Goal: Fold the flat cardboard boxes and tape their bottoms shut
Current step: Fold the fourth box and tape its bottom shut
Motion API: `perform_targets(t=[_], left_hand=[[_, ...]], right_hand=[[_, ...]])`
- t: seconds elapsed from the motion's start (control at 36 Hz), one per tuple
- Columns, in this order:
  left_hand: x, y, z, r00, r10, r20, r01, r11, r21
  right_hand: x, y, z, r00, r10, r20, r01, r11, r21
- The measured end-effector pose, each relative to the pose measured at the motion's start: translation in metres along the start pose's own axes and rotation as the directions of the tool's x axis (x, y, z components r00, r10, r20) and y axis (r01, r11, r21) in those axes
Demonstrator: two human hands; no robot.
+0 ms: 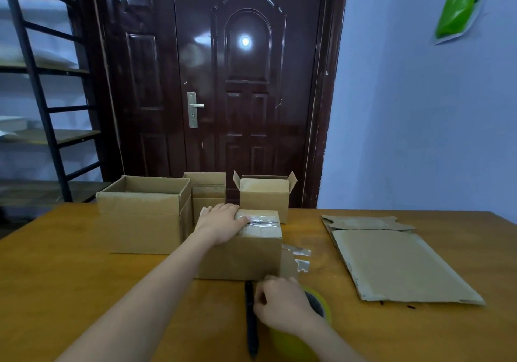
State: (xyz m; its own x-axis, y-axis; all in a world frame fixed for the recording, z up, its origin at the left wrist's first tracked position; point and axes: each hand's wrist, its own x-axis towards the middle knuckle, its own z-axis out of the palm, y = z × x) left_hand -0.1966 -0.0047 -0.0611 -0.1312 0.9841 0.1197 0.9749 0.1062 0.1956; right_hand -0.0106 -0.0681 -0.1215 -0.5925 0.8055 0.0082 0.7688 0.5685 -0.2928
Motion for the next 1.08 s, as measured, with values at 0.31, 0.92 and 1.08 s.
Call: perform_targets(t=[0.31, 0.92, 1.08], left_hand=[[-0.005, 0.003, -0.016, 0.999, -0.030, 0.027, 0.037, 0.949, -0.313], [0.001, -0.016, -0.010, 0.997, 0.024, 0.078, -0.021, 0.999, -0.047], [0.000, -0.018, -0.006, 0.992, 0.024, 0.121, -0.023, 1.000, -0.004]], right_hand=[[0.002, -0.004, -0.008, 0.990, 0.095, -0.100, -0.063, 0.956, 0.285], [0.114, 0.006, -0.067, 0.947, 0.309, -0.084, -0.268, 0.910, 0.315], [0.111, 0.007, -0.066, 0.967, 0.253, -0.031, -0.230, 0.919, 0.319]])
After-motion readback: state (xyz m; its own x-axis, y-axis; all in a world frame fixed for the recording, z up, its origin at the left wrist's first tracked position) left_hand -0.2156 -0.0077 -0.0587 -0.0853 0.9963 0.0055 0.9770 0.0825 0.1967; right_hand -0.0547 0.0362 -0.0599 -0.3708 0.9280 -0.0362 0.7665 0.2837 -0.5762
